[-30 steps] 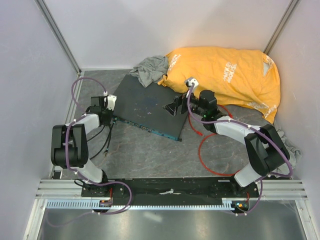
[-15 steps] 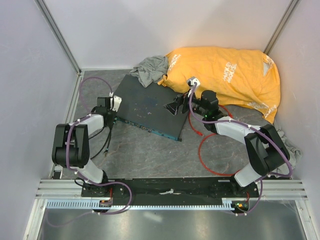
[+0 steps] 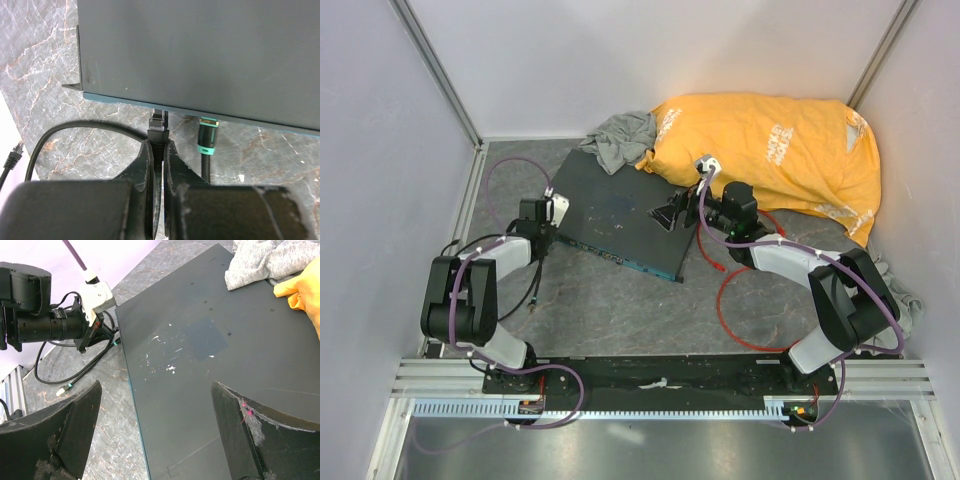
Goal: Insert the plug into the switch port
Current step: Insert the connector into the switch port.
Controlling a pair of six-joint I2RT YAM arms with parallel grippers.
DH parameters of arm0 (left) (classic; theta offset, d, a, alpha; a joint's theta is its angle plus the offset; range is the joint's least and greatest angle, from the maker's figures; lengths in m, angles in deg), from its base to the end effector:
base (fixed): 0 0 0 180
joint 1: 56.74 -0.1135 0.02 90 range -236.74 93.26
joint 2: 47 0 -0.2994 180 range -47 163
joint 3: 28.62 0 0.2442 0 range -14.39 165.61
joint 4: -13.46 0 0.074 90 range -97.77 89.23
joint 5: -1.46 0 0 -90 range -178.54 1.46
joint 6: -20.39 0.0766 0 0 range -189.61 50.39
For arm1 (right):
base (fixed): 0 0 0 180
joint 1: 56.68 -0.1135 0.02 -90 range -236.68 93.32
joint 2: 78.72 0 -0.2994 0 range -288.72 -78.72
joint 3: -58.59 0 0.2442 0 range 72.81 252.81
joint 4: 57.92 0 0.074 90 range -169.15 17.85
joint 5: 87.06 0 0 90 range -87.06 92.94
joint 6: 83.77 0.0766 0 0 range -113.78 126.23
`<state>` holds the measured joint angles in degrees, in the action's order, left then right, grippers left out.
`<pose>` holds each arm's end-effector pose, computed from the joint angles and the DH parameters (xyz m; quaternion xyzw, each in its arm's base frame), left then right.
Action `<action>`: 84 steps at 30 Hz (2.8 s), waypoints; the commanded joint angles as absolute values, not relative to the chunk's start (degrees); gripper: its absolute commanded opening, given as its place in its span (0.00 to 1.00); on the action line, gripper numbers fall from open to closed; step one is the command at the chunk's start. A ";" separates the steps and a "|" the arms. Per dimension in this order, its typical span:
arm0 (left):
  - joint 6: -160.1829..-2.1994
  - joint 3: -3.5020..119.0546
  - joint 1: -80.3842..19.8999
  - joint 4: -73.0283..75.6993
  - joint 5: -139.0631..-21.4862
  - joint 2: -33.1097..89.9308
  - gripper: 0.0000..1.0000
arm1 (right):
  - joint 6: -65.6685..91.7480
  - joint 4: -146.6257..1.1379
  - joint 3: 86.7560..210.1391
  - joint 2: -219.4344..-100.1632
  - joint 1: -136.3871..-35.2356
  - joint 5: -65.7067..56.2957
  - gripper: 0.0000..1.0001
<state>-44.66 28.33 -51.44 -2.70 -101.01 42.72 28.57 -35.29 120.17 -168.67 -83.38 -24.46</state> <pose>0.3218 -0.0132 0.1685 0.2061 0.9086 0.1597 0.3262 0.3200 0.2004 0.2827 -0.1862 0.7140 0.4303 0.5201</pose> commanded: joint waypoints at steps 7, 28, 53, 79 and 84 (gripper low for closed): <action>-39.99 26.74 -50.77 4.95 -101.27 43.00 0.01 | 28.99 -31.54 119.66 -167.84 -82.96 -25.98 0.97; -39.91 27.62 -48.31 2.13 -101.72 43.44 0.02 | 30.48 -30.14 119.40 -167.84 -82.52 -26.77 0.97; -42.01 30.34 -46.90 5.91 -103.48 48.28 0.01 | 30.83 -29.08 118.96 -168.10 -82.26 -27.12 0.97; -44.91 32.45 -49.35 -8.32 -98.38 41.52 0.48 | 31.45 -28.29 118.25 -166.61 -82.26 -27.74 0.97; -47.19 32.28 -51.99 -11.31 -92.15 38.96 0.48 | 31.54 -28.38 118.43 -166.87 -82.17 -28.09 0.98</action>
